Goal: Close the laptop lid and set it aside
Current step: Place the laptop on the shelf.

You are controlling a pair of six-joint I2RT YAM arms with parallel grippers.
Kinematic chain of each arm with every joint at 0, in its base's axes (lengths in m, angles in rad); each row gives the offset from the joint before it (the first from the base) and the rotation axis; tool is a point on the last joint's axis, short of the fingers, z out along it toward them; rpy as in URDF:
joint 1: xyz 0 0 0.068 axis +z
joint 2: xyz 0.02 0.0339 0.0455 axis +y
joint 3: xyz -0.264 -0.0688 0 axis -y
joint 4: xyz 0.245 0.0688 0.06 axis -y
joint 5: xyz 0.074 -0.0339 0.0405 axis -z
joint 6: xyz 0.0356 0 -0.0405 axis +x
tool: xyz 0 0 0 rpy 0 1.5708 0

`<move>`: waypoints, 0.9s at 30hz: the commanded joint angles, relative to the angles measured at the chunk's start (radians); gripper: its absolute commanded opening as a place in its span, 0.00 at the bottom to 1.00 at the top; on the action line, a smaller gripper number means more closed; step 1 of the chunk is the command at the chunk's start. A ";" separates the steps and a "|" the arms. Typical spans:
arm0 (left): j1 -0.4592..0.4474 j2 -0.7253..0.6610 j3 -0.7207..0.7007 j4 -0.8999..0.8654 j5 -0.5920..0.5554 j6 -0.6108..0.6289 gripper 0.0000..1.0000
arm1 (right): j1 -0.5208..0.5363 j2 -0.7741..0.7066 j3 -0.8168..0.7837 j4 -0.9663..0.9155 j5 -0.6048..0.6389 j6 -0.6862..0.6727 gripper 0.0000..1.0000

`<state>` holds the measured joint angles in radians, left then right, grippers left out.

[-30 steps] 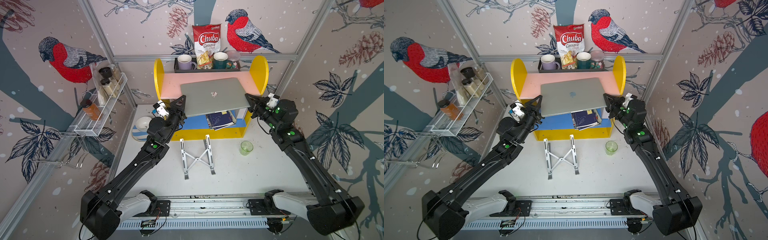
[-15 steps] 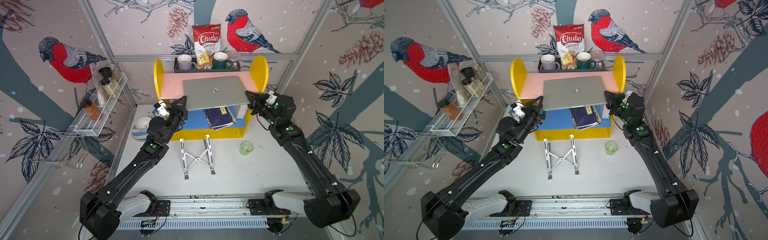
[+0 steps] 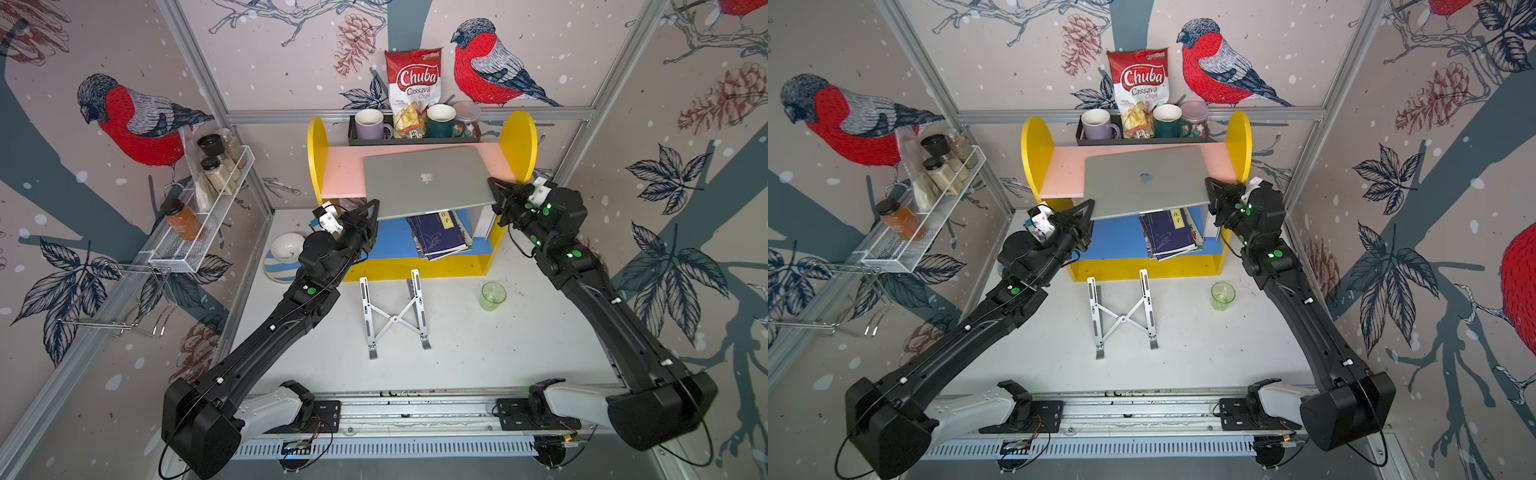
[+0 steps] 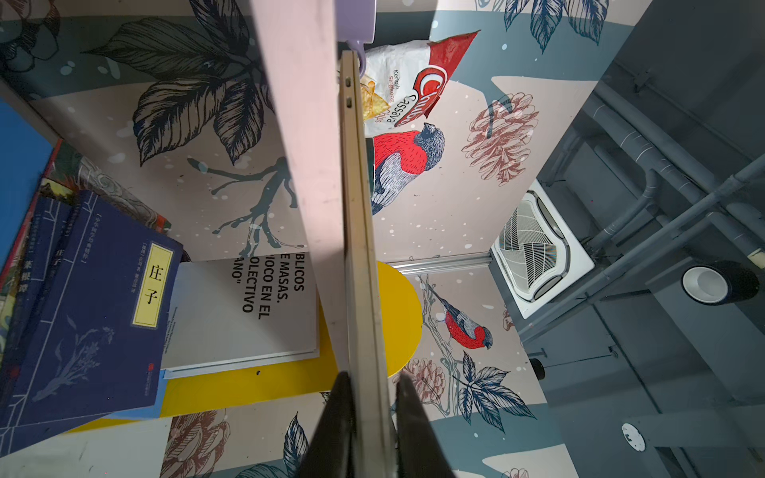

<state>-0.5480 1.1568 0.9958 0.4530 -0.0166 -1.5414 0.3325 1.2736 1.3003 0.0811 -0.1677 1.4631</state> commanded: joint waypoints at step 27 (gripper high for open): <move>-0.005 0.067 0.110 0.151 -0.055 0.008 0.00 | 0.003 0.019 0.035 -0.088 -0.058 -0.033 0.96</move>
<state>-0.5507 1.2346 1.0912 0.4599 -0.0326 -1.5360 0.3332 1.2922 1.3426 0.1383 -0.2100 1.4406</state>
